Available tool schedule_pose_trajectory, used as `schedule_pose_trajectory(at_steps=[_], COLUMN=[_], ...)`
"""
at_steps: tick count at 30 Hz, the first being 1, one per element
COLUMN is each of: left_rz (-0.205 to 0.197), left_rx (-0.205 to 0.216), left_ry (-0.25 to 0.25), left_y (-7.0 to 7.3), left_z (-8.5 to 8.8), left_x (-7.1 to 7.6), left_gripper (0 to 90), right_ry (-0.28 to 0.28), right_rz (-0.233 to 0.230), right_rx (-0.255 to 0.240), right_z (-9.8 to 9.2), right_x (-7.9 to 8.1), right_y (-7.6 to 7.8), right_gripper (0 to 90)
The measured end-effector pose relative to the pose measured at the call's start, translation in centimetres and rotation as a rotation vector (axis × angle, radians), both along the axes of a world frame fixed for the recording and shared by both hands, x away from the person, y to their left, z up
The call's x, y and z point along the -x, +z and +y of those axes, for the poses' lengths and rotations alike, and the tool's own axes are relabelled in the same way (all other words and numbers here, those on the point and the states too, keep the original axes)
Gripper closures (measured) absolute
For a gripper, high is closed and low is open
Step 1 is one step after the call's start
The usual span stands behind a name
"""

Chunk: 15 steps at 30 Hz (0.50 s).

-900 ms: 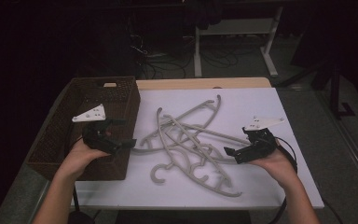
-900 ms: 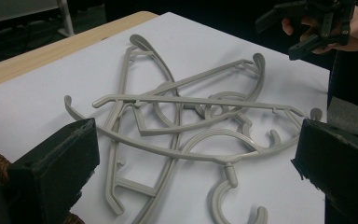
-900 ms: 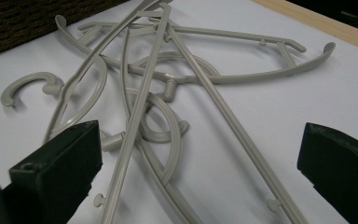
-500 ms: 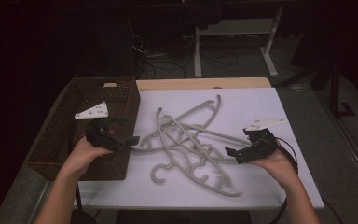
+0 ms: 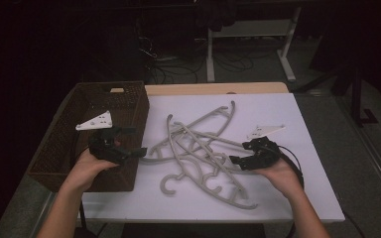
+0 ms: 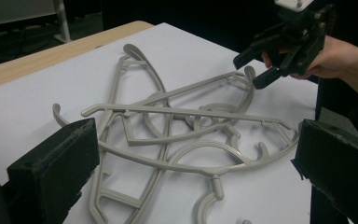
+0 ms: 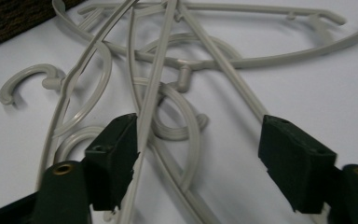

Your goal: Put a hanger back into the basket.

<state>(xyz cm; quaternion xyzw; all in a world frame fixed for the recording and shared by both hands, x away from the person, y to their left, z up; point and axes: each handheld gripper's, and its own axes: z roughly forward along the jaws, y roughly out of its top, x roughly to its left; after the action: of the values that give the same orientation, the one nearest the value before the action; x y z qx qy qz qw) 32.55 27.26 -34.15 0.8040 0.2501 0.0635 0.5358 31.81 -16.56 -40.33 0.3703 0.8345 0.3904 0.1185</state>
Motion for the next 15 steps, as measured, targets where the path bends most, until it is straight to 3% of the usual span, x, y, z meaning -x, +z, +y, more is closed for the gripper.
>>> schedule_pose_trajectory(at_steps=[15], left_rz=[0.004], left_rx=[-0.004], left_ry=[0.001], left_y=[-0.1], left_z=[-0.1], left_x=[0.2], left_gripper=[0.0], right_ry=[0.041], right_rz=[0.079], right_rx=[0.034], right_z=[5.6], right_x=[-1.9], right_y=[-1.8], right_gripper=[54.6])
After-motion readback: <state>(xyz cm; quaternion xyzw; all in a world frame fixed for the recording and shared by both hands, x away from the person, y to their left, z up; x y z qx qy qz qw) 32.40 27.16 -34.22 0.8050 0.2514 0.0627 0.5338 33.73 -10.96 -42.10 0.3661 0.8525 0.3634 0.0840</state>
